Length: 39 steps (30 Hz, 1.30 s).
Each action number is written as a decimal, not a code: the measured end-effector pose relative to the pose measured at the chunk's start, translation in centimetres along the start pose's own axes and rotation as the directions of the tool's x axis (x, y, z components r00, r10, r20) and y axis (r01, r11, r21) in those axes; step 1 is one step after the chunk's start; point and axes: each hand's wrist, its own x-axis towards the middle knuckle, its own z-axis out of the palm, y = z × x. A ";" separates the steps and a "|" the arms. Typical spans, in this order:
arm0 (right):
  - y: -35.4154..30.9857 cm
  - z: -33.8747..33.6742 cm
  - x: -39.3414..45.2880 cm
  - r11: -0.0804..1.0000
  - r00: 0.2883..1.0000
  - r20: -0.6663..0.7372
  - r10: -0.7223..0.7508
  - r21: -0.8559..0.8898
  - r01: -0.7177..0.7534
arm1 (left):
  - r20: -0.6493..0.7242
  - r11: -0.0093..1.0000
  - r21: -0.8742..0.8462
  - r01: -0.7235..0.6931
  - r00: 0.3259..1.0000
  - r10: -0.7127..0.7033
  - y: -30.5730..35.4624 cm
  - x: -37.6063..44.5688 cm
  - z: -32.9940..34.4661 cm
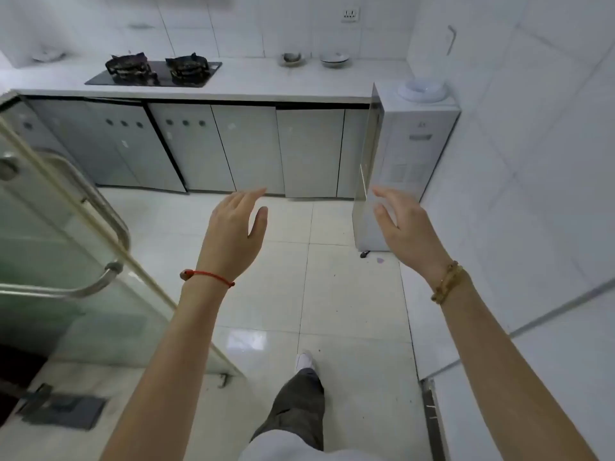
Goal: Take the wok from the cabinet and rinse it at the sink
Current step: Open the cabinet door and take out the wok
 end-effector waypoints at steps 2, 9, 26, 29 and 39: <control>0.7 0.9 2.7 1.000 1.000 0.001 0.020 0.004 -0.020 | 0.012 1.000 0.004 0.028 1.000 -0.028 -1.7 2.1 1.1; 2.4 4.4 14.7 0.999 0.999 0.019 0.051 -0.005 -0.051 | -0.004 0.997 0.030 0.065 0.998 -0.065 -8.1 11.5 4.4; 5.3 14.5 36.7 0.997 0.990 0.130 0.051 0.054 -0.059 | 0.054 0.976 -0.004 0.217 0.975 -0.217 -20.8 27.6 11.0; 6.3 16.4 41.5 0.998 0.987 0.156 0.033 0.047 -0.041 | 0.040 0.971 -0.002 0.239 0.970 -0.239 -23.3 31.2 12.6; 9.2 21.0 62.1 0.997 0.982 0.184 -0.040 0.074 0.027 | 0.011 0.969 0.075 0.235 0.972 -0.237 -32.2 48.4 16.9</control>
